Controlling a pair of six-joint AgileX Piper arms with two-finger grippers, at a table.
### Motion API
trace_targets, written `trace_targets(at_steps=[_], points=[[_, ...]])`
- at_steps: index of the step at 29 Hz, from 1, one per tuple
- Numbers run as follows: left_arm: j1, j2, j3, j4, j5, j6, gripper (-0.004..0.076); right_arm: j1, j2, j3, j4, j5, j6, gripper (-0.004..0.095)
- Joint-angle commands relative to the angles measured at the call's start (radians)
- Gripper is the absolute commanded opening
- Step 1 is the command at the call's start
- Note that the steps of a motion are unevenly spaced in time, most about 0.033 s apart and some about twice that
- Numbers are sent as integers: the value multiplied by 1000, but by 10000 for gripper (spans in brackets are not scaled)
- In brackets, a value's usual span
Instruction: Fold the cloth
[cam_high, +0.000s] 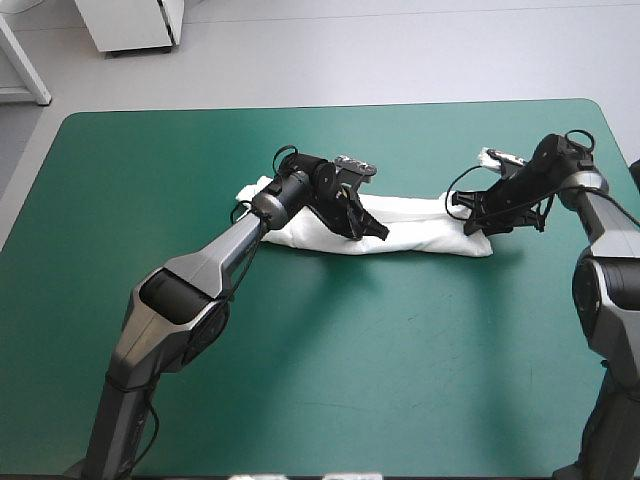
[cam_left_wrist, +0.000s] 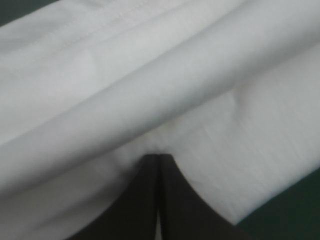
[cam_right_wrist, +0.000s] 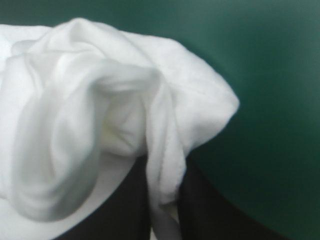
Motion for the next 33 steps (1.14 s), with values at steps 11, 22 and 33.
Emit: trace_targets(at_steps=[11, 22, 33], points=[[-3, -47, -20, -16, 24, 2, -10, 27, -82, -4, 46, 24, -12, -17], [-3, -47, -20, -16, 24, 2, -10, 127, -280, -4, 62, -42, -18, -17], [-3, -47, -20, -16, 24, 2, -10, 190, -373, -74, 151, -107, -8, -17]])
